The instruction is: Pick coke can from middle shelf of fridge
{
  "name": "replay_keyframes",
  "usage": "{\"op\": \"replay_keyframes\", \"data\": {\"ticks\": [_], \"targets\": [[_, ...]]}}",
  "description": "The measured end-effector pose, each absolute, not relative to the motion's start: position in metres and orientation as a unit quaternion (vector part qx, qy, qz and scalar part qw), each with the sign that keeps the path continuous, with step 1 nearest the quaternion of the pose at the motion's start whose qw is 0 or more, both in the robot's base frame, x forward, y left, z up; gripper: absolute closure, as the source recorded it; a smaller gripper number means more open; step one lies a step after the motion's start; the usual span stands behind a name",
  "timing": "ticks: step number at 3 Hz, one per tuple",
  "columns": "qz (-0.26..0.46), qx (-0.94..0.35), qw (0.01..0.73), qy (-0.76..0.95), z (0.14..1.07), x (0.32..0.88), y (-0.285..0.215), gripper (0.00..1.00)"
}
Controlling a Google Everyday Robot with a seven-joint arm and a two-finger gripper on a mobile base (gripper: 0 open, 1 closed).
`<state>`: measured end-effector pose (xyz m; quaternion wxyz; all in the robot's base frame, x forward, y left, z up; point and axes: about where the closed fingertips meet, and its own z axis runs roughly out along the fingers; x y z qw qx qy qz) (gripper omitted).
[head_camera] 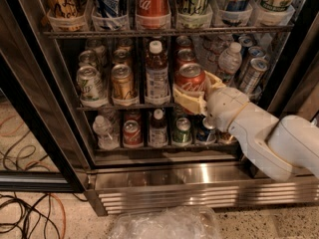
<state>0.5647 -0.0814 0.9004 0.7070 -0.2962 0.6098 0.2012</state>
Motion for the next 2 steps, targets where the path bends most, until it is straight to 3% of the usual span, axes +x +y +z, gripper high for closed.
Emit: {"op": "replay_keyframes", "data": {"ticks": [2], "targets": [[0.245,-0.323,0.693,0.595,0.9013,0.5379,-0.0754,1.00]]}}
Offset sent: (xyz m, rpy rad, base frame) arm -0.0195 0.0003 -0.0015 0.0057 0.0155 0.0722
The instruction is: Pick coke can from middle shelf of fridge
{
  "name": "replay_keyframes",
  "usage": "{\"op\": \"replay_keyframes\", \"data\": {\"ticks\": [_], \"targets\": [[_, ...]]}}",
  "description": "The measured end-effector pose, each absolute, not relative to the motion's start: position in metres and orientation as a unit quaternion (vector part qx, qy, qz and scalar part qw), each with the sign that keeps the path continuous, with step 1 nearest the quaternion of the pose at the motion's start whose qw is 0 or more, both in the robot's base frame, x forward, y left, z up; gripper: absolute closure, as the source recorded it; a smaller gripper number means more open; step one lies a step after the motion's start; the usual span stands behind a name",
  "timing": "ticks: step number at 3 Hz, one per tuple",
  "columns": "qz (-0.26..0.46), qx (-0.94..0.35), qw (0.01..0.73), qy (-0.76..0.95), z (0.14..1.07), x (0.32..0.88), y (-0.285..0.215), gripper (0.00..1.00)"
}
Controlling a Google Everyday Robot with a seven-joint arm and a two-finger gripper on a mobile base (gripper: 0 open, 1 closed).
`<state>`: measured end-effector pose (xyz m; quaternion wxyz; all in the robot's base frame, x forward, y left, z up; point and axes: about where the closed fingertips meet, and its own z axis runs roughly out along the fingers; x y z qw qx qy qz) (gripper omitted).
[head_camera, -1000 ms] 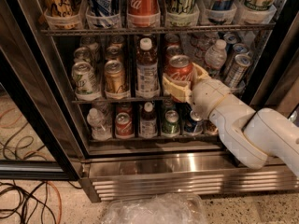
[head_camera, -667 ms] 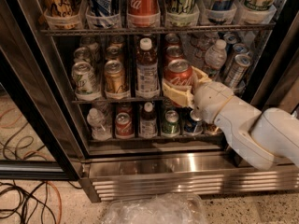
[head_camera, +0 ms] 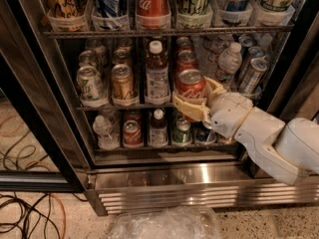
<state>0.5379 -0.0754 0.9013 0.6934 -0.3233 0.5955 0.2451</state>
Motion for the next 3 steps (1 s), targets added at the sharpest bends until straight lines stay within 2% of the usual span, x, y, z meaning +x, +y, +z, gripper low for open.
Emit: {"op": "replay_keyframes", "data": {"ticks": [3], "targets": [[0.296,-0.354,0.692,0.556,0.900,0.483,-0.037,1.00]]}}
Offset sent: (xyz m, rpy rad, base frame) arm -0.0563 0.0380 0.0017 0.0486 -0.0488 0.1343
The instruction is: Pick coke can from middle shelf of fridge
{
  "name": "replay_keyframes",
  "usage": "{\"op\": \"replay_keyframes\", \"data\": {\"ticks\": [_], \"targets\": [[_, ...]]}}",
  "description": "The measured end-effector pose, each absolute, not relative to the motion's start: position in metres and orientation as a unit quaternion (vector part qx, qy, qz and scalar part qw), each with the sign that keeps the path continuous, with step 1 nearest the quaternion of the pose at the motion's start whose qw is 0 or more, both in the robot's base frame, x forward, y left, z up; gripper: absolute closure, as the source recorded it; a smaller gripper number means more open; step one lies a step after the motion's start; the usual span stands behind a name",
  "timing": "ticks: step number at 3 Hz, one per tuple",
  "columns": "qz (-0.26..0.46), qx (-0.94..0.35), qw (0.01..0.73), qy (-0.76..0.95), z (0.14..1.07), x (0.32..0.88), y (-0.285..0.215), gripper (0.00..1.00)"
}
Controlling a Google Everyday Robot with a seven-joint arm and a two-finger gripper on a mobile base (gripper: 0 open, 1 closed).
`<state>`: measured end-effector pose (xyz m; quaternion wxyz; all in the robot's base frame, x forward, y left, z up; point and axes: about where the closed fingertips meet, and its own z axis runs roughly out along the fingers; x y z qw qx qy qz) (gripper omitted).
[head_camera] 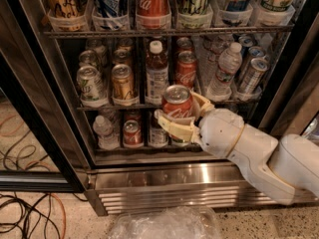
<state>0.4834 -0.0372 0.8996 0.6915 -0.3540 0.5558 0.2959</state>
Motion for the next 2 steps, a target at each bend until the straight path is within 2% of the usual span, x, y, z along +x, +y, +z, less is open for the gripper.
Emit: {"op": "replay_keyframes", "data": {"ticks": [1,2], "targets": [[0.314,-0.362,0.682,0.552,0.8910,0.4587,-0.0264,1.00],[0.315,-0.362,0.682,0.552,0.8900,0.4576,-0.0259,1.00]]}}
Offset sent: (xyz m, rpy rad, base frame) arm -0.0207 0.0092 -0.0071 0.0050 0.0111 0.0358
